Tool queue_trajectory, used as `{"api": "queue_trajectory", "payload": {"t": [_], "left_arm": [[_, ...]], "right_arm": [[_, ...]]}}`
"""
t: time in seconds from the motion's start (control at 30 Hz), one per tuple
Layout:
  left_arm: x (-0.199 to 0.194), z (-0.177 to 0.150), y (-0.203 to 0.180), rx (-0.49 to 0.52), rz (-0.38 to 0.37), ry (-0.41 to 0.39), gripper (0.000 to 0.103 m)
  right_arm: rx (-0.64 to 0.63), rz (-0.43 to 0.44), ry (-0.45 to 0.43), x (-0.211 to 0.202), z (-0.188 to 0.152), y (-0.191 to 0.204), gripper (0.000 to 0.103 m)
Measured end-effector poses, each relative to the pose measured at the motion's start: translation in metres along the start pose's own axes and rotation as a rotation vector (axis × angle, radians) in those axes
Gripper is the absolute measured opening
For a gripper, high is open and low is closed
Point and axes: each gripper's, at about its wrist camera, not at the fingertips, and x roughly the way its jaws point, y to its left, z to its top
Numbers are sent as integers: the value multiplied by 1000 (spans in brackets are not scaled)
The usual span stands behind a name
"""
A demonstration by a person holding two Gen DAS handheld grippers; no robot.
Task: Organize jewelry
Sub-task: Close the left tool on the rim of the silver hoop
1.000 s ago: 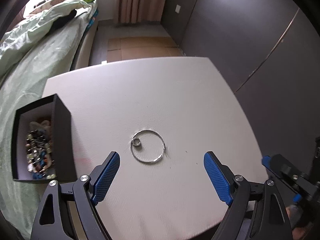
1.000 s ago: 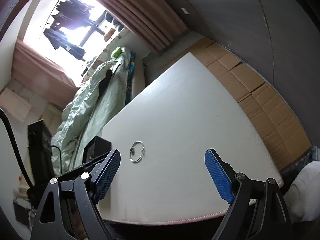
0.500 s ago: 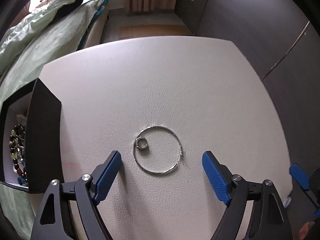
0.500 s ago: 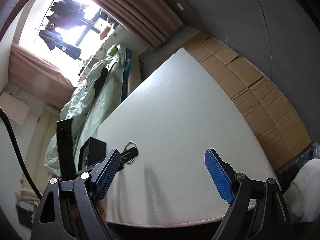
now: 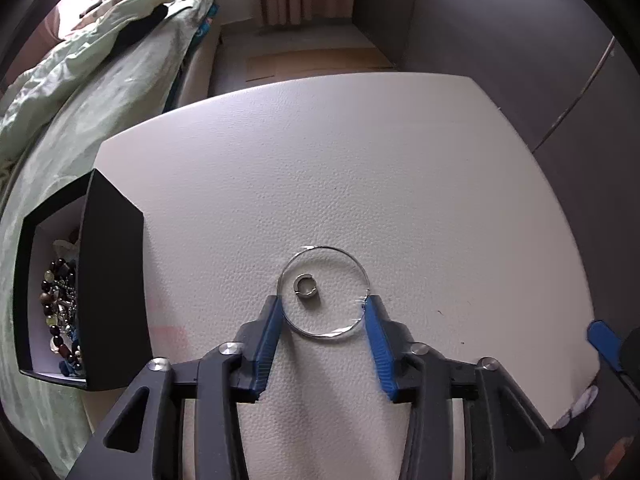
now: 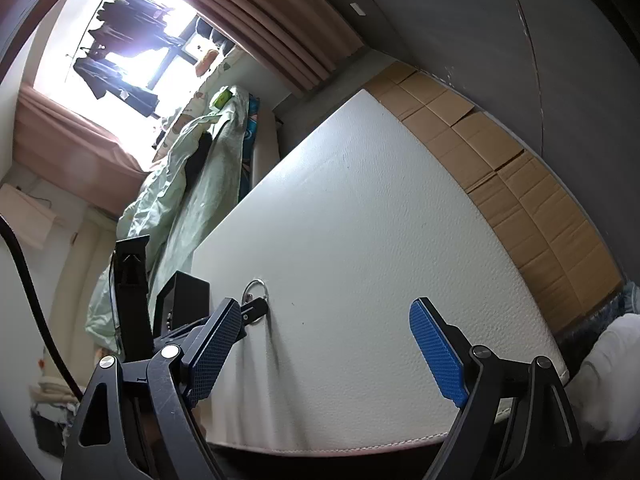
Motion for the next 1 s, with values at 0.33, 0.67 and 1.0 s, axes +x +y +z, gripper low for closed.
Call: {"api": "queue_trajectory", "payload": {"t": [0.33,0.67,1.0], "left_arm": [[-16,0,8,-44,-67,3,3],[-22,13,10,-42,-51,-26,74],[6,5,6,-7,67,33,74]], "right_arm": [[-5,-6,14,4,-1,0,87],[-24,-6,30,12,-3,9,87],[-15,3,36,12,-1,7,87]]}}
